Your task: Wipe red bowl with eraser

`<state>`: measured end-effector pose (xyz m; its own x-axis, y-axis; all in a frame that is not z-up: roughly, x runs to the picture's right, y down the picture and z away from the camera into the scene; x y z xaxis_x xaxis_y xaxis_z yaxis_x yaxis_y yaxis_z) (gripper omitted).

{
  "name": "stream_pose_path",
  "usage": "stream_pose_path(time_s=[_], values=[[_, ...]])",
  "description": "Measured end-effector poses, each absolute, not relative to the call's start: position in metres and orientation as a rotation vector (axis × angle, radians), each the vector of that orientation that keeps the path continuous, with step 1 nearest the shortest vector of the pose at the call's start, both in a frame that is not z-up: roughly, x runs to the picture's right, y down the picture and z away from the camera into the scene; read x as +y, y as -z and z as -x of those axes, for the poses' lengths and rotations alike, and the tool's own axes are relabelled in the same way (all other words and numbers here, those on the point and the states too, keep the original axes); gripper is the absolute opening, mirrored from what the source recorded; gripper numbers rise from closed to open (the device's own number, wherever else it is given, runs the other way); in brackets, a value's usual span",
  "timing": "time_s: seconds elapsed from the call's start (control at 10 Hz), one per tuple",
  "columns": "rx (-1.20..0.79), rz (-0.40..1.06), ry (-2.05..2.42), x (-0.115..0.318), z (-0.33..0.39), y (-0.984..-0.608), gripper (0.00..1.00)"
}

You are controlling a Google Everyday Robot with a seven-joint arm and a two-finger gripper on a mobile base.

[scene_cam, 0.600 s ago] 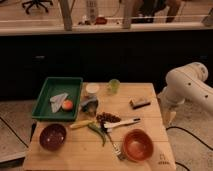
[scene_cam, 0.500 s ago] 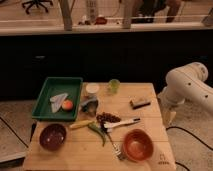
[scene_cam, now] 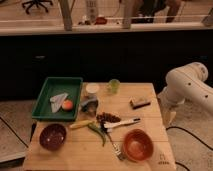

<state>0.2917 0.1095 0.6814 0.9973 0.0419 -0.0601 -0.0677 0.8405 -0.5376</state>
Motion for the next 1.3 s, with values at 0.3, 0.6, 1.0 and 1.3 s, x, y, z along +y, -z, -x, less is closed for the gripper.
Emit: stream_pose_path(time_s=[0.3, 0.6, 1.0, 1.3], values=[[0.047, 0.57, -0.058, 0.11, -0.292, -0.681, 0.8], [0.047, 0.57, -0.058, 0.11, -0.292, -0.681, 0.8], [0.052, 0.562, -0.032, 0.106, -0.29, -0.698, 0.8], [0.056, 0.552, 0.005, 0.101, -0.286, -0.721, 0.8]])
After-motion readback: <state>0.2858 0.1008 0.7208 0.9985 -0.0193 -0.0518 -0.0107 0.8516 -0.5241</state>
